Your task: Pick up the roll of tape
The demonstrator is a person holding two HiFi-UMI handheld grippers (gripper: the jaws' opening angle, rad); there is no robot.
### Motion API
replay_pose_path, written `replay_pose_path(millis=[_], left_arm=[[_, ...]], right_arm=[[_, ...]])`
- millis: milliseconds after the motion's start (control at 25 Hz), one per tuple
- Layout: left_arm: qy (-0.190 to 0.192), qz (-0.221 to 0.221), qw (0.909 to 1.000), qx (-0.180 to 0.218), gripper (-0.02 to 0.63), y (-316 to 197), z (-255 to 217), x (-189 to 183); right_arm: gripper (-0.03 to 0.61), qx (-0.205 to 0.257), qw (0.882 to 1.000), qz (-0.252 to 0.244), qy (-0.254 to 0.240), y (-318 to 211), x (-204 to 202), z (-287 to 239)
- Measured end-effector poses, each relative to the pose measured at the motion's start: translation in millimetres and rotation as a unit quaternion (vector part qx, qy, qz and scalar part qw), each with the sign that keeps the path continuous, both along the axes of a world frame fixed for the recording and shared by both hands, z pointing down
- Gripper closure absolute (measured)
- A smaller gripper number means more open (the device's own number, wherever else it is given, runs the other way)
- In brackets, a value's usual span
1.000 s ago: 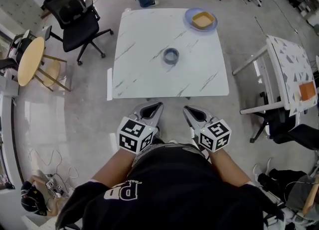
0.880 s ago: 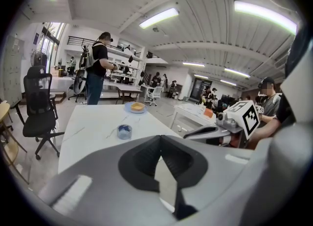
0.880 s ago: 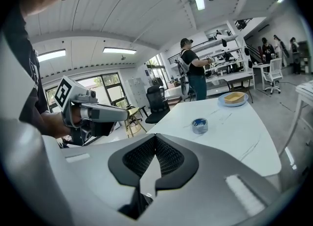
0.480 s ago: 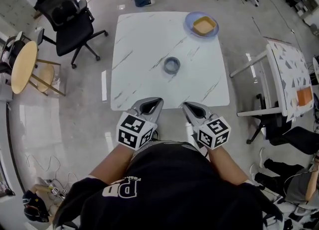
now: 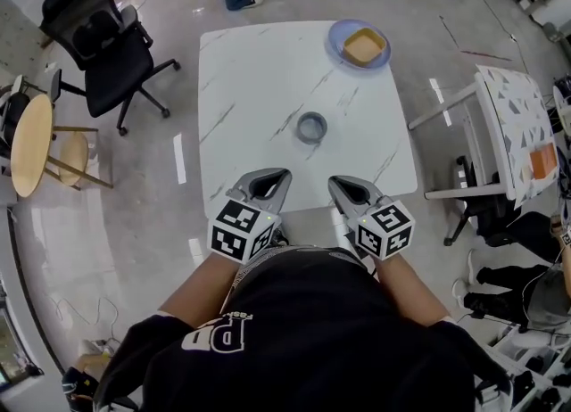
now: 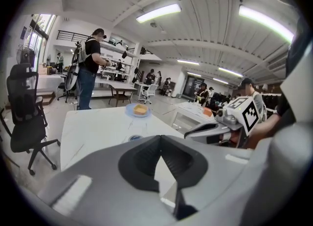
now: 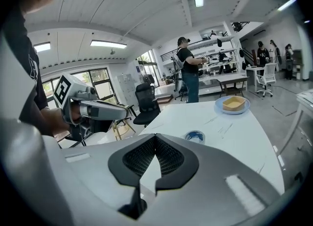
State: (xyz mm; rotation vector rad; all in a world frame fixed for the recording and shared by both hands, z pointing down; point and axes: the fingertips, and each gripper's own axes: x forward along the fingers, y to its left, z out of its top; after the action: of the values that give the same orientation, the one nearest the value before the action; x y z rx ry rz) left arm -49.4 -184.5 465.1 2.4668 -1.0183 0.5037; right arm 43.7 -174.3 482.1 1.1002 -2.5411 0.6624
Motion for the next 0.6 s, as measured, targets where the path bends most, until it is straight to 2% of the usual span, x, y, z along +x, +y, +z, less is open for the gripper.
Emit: replay_pose_path(millis=[320,600], left_arm=[[-0.004,0.041,0.9991,-0.007,0.557,-28,14,-14],[-0.005,0.056,0.9983,-0.017,0.558,-45,27,-25]], right_arm=[[0.578,-0.003,1.000,0.020,0.014,-33,-24,9],[0.578,0.009,0.999,0.025,0.037,-54,-35,13]])
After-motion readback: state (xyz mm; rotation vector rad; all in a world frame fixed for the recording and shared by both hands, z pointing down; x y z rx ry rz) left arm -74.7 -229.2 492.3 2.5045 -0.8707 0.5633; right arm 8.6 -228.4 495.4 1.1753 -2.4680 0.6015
